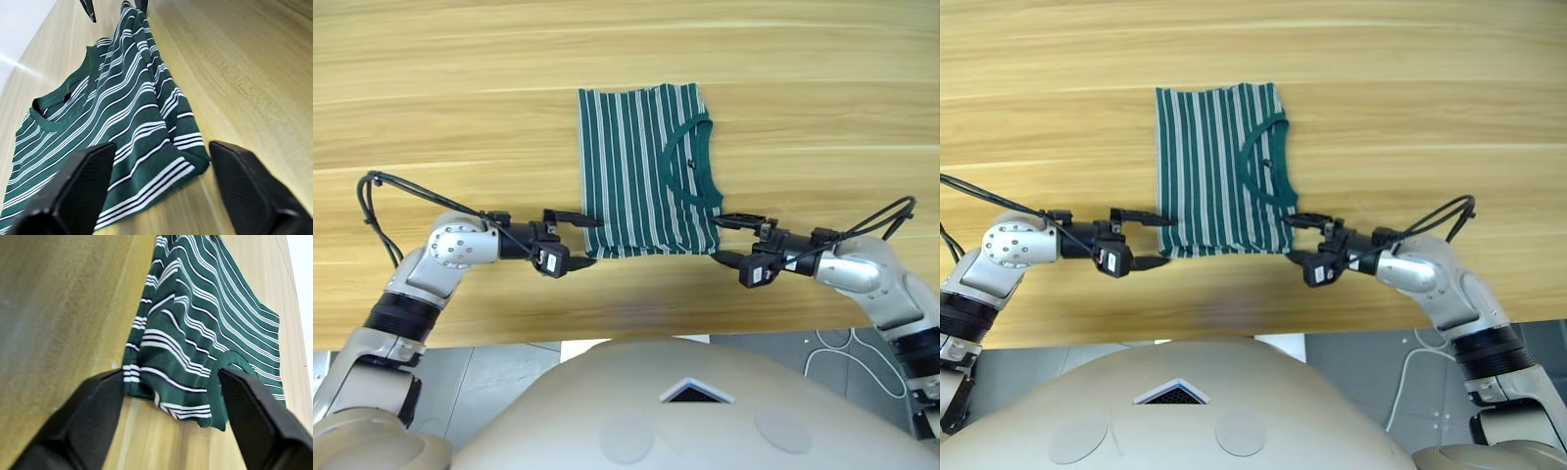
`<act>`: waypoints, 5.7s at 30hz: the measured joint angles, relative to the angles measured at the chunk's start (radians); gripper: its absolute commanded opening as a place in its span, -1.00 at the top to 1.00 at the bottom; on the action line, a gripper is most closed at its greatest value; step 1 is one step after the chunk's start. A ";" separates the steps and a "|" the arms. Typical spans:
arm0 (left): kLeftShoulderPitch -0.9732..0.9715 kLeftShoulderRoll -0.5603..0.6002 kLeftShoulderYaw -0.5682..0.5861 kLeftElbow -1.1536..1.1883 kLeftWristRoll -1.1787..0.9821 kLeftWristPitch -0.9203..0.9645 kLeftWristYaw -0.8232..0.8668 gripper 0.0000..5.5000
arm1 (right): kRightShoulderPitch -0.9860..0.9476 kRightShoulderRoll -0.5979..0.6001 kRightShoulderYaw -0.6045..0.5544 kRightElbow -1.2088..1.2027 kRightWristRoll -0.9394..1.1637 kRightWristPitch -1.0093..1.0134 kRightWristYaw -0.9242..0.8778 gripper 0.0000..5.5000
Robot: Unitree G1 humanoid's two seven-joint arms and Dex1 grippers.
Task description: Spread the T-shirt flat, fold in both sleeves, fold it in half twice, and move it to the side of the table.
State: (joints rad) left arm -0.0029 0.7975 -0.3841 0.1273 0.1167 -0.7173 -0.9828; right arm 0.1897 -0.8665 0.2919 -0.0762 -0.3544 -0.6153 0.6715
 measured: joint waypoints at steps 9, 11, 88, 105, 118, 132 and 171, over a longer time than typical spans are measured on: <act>-0.018 -0.003 -0.005 0.033 0.024 -0.003 0.016 0.49 | -0.002 0.000 0.031 0.005 -0.022 0.005 -0.016 0.66; -0.018 -0.003 -0.006 0.034 0.034 -0.003 0.016 0.63 | -0.005 0.000 0.035 0.008 -0.026 0.005 -0.018 0.83; -0.585 -0.446 0.081 0.904 0.201 0.112 0.588 0.54 | -0.400 0.248 0.068 0.392 -0.259 0.257 -0.304 0.66; -0.445 -0.385 0.317 0.644 -0.198 0.045 0.207 -0.44 | -0.436 0.374 -0.259 0.258 0.390 0.444 -0.154 -0.43; -0.438 -0.336 0.230 0.727 0.079 -0.023 0.391 -0.96 | -0.731 0.657 0.036 0.488 0.133 0.430 -0.228 -0.96; -0.477 -0.259 0.034 0.722 0.332 -0.061 0.600 -0.96 | -1.001 0.869 0.082 1.145 0.024 0.314 -0.421 -0.96; -0.524 -0.270 -0.019 0.848 0.285 -0.065 0.734 -0.96 | -1.068 0.909 -0.111 1.374 0.080 0.144 -0.470 -0.96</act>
State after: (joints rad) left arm -0.5269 0.5272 -0.4034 0.9751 0.4014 -0.7827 -0.2486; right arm -0.8786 0.0422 0.1810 1.2979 -0.2744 -0.4712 0.2015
